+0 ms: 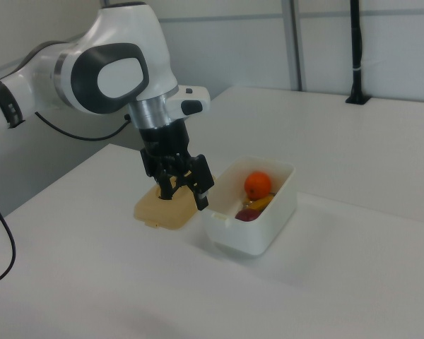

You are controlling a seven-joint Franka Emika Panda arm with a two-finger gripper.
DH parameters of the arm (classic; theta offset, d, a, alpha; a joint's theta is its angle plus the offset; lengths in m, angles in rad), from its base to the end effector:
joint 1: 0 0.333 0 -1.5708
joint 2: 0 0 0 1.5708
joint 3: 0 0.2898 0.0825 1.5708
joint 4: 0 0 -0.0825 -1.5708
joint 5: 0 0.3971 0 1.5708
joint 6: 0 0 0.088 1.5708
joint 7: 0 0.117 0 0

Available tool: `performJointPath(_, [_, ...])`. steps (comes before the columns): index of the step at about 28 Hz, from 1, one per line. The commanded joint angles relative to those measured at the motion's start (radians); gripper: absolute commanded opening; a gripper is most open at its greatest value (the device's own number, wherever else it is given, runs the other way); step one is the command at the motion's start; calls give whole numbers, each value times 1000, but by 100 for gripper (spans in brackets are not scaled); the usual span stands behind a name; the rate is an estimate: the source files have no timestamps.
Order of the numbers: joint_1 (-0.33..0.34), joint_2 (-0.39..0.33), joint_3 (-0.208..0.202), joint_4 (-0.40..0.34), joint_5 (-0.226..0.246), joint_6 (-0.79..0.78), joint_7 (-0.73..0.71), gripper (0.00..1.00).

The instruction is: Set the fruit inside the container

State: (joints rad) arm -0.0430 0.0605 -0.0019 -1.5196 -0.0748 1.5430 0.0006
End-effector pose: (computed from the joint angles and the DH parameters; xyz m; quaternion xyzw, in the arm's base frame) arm 0.5803 -0.0350 0.5762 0.9989 -0.0231 -0.0194 0.0370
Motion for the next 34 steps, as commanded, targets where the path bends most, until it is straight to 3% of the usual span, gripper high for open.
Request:
performJointPath(1, [3,-21,0,-20,-2,-15,-22,100])
performJointPath(12, [0,-21,-10,-17,16,-4,-28,100])
performJointPath(17, [2,-21,-9,-16,49,-6,-51,100])
performJointPath(34, [0,-19,-9,-17,49,0,-51,100])
